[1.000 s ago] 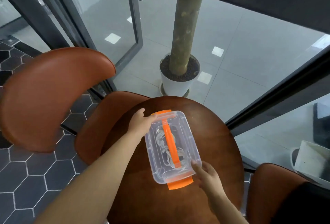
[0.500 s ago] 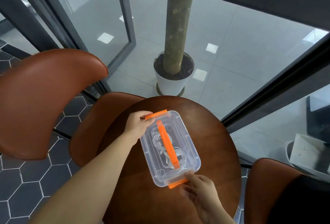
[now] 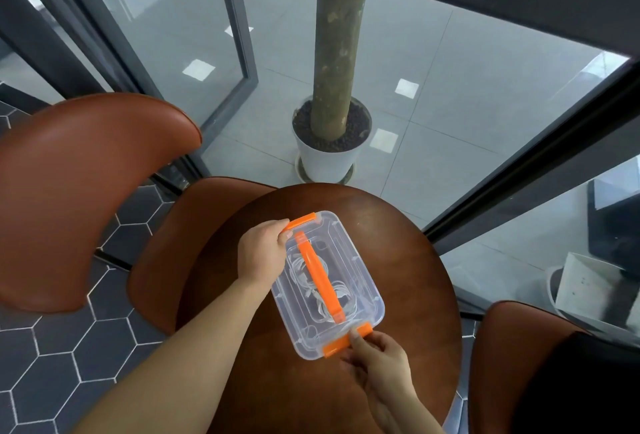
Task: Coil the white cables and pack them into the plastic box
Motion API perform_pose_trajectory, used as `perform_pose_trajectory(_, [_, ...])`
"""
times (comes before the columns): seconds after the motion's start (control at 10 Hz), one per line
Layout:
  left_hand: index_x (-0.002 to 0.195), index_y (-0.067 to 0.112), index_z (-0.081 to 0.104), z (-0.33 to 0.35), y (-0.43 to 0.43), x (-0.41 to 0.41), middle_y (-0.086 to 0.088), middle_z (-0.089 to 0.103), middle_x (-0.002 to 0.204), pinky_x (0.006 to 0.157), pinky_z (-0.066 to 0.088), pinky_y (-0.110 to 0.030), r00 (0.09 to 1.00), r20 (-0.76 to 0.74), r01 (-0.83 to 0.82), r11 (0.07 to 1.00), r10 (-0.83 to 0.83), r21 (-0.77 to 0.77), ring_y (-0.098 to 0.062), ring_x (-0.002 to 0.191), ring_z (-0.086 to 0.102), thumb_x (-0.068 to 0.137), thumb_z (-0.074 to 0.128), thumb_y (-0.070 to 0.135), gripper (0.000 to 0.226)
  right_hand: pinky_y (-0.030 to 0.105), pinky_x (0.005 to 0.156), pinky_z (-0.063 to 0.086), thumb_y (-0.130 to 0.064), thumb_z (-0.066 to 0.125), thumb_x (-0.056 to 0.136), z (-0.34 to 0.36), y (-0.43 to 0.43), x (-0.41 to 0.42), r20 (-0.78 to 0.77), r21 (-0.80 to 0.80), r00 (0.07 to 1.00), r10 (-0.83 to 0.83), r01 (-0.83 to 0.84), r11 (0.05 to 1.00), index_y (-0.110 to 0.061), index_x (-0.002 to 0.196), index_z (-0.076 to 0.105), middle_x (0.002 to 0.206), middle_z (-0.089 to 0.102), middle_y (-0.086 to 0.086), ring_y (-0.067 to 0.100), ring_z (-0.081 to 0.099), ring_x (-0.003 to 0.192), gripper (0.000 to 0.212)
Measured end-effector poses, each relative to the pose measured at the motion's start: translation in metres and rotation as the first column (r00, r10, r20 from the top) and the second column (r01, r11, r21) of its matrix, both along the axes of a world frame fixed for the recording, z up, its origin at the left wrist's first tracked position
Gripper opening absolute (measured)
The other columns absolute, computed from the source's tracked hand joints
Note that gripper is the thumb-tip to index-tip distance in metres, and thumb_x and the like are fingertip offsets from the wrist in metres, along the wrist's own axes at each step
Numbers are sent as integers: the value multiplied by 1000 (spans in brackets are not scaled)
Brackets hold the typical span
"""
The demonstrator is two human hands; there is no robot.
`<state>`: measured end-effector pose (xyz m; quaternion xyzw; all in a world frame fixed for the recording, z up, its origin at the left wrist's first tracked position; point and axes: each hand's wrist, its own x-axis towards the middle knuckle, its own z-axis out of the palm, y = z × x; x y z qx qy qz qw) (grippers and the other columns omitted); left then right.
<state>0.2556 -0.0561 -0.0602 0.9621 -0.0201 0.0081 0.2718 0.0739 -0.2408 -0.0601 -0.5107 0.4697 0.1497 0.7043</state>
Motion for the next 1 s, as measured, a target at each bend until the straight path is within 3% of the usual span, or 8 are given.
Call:
perform_pose_trajectory(0.2, [125,15,67,9,4,6,-2,74,111,83,58,-32,996,-74,47,997,-42,62,-20,103,71,98,59,31,32,40,69,63,-12,80,86,0,-4,2,-13,18,999,32,-32,999,3,104,67,84,73,22,26,73,67,27])
perform_pose_trajectory(0.4, [109,18,65,19,0,4,2,67,93,67,50,-22,986,-167,45,991,-23,127,-13,84,66,99,56,29,18,38,68,62,-9,74,90,9,-16,6,3,-24,990,143,-143,989,3,106,69,87,70,21,24,68,69,21])
perform_pose_trajectory(0.5, [122,16,62,23,5,-8,0,70,104,74,53,-26,978,-208,9,995,12,102,-18,95,68,98,59,30,28,30,61,59,-12,75,88,11,-25,13,22,-168,995,100,-95,981,-8,114,68,98,77,16,21,72,73,27])
perform_pose_trajectory(0.6, [132,18,56,25,12,-19,0,69,112,76,53,-26,967,-249,-25,996,47,91,-16,97,67,97,60,31,37,31,64,62,-18,81,83,12,-33,23,32,-296,992,125,-110,949,-13,128,64,103,77,4,20,77,85,48])
perform_pose_trajectory(0.7, [130,20,58,23,19,-29,4,68,109,69,48,-21,958,-276,-50,994,74,93,-9,87,61,96,60,34,36,34,73,63,-24,84,79,17,-38,32,19,-396,975,220,-195,897,-19,125,64,104,75,-3,15,74,88,50])
perform_pose_trajectory(0.8, [138,20,51,31,21,-35,1,64,123,72,47,-21,956,-283,-50,994,77,101,-14,100,65,97,57,38,45,38,84,63,-30,82,80,25,-41,36,2,-469,951,309,-272,840,-19,131,60,113,72,-3,15,71,97,56])
perform_pose_trajectory(1.0, [147,18,38,55,19,-48,-8,57,136,84,58,-28,992,-85,123,915,-98,385,-19,114,62,95,56,44,60,37,92,57,-38,73,85,52,-41,48,-82,-789,809,583,-410,458,-20,135,57,127,64,2,17,63,109,56])
